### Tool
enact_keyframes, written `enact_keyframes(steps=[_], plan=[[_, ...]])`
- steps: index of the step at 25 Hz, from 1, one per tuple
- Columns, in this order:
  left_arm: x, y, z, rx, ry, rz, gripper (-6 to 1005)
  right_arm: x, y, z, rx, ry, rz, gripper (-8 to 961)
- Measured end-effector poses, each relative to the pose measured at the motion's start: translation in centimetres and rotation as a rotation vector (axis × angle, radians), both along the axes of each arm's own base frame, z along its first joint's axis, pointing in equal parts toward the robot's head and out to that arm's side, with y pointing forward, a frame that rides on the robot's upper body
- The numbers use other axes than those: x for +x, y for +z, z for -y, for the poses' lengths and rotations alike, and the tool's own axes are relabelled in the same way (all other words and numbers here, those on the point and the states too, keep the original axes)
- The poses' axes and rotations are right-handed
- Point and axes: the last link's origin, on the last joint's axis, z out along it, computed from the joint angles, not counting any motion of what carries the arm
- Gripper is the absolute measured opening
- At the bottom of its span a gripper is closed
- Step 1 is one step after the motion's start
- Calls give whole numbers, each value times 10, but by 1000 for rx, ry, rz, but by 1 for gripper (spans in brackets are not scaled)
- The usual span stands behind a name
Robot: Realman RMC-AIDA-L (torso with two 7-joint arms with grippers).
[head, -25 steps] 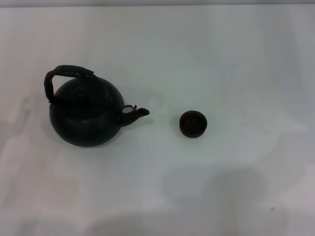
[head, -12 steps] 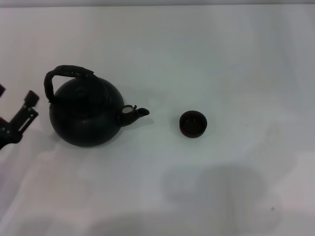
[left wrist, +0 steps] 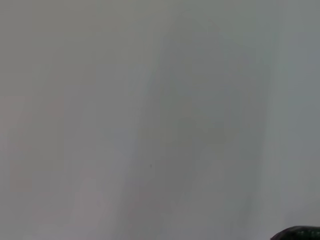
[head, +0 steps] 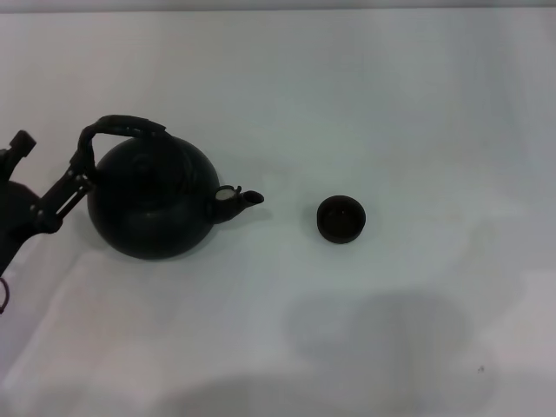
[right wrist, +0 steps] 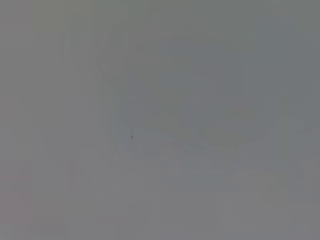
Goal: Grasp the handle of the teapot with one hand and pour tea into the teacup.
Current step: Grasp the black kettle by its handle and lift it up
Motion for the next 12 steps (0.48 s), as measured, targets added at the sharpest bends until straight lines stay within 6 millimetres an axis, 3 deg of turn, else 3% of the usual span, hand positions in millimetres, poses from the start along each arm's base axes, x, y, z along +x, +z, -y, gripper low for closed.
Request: enact_keyframes(steps=[7,12], plan=[[4,-8,-15,-47,-4,-29,855,2,-2,2,-2,-6,-5,845],[4,-12,-15,-68,-9,-44,853,3,-2,3,-2,-9,-6,845]])
